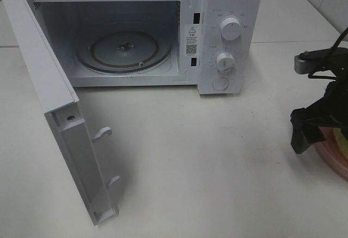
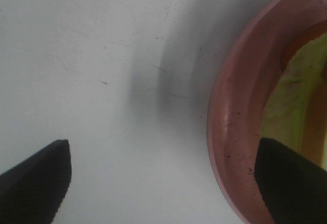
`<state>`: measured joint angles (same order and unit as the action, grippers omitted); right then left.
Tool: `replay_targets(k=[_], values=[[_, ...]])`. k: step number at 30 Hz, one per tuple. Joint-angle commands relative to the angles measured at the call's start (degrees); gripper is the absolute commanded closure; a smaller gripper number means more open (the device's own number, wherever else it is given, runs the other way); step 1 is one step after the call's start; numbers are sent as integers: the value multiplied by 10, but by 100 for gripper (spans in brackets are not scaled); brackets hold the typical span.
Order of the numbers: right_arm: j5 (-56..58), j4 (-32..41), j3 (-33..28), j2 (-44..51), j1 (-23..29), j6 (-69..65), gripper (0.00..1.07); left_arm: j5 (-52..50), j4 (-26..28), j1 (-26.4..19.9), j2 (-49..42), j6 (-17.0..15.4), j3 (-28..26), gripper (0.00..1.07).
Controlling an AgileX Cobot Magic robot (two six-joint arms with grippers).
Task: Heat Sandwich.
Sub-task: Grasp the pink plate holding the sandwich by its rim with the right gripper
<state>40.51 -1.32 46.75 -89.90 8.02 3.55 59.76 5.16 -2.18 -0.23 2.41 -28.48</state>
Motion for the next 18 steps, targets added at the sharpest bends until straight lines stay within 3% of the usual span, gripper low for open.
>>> replay_targets(k=[1,18], values=[[0,-10,5,-10,-2,-6,16,-5,0,0,-15,-2,2,10],[-30,-27,14,-99,-24,-30,19,-5,0,0,-15,-2,2,10]])
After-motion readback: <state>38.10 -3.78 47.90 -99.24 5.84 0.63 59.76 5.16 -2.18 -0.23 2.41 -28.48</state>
